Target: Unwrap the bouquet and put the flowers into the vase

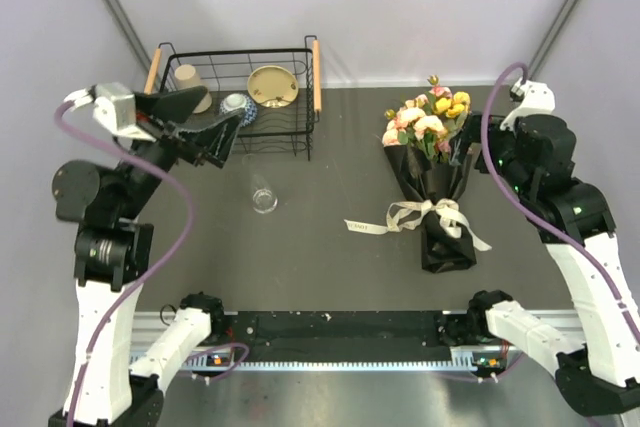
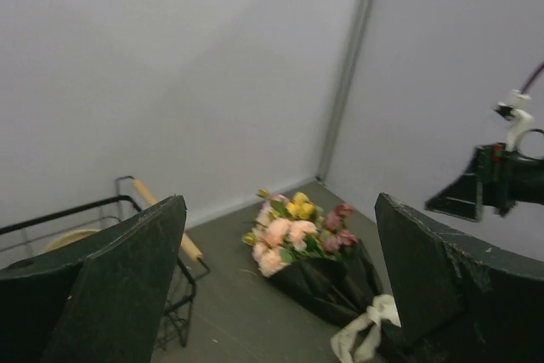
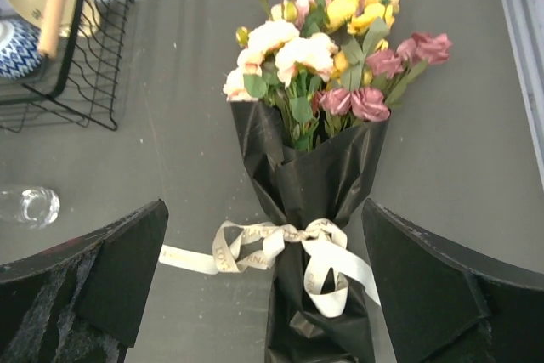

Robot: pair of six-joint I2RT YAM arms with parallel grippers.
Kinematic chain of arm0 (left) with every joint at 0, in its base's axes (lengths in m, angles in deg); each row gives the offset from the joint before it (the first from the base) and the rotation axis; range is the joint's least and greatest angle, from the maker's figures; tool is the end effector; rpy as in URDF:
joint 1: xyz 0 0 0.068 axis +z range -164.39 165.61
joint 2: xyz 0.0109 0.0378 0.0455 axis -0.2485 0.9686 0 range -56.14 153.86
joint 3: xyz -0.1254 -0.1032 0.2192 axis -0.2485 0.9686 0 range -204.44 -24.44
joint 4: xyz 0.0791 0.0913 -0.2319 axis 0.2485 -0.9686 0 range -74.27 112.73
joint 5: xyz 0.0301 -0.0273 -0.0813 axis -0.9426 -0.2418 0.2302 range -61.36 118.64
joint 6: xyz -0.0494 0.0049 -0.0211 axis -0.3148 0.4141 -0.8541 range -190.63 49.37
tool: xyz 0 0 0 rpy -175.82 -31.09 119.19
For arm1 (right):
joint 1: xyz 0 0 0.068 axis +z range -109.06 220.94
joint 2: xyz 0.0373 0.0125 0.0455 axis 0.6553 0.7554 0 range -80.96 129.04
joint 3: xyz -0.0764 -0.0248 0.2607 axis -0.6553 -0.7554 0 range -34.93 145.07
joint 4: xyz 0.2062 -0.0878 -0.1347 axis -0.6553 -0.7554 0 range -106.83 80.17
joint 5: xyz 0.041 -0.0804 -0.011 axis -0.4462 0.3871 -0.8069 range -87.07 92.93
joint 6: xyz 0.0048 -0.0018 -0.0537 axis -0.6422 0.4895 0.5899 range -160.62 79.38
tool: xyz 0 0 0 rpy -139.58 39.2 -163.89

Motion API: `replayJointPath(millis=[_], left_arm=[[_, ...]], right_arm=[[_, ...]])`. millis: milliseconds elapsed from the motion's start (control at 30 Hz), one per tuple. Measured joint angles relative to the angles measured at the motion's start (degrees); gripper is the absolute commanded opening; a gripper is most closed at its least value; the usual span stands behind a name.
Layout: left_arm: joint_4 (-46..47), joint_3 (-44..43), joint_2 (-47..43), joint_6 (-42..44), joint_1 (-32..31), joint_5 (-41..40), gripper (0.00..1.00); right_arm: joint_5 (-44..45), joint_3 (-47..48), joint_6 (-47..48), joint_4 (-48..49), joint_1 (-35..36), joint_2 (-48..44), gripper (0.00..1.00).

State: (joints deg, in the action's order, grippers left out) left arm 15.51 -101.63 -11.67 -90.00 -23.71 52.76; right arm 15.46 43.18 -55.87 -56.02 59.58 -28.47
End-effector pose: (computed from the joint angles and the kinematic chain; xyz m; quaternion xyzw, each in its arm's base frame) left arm 0.0976 -0.0308 0.5271 0.1303 0.5353 -0.3130 0.7736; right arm 0.1504 0.0426 0.4448 0.0379 0.8186 0.0791 0.5676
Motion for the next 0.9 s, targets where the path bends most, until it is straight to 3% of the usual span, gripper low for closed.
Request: replayJointPath(millis=[167, 300, 433, 633, 733, 800, 900], left_arm=[[1.64, 0.20, 8.52, -6.69, -0.44, 13.53, 0.98], [2.14, 3.15, 13.64, -8.48, -3.82, 17.62, 0.99], [0.17, 7.63, 16.98, -8.50, -12.02, 17.70, 0.96], [0.09, 12.20, 21.16, -7.45, -24.92, 13.86, 0.92], [0.33, 13.94, 25.14, -6.60, -30.21, 11.21, 0.86], [0.33, 14.34, 28.59, -5.88, -32.61, 9.81, 0.77], [0.50, 14.36, 35.17, -4.63, -35.28, 8.22, 0.72]], right_arm=[[-1.95, -3.56, -1.62, 0.22, 0.02, 4.57, 0.99], [-4.09, -10.69, -3.04, 2.93, -0.02, 9.33, 0.99], [-6.62, -17.29, -4.79, 4.31, -3.17, 11.78, 0.99], [-9.38, -24.11, -9.03, 8.92, -15.78, 11.58, 0.99], [-9.86, -27.43, -10.16, 10.03, -16.57, 10.75, 0.98], [-12.17, -28.94, -10.58, 10.69, -16.57, 10.40, 0.95], [-14.78, -29.92, -10.62, 11.21, -14.93, 10.36, 0.87]])
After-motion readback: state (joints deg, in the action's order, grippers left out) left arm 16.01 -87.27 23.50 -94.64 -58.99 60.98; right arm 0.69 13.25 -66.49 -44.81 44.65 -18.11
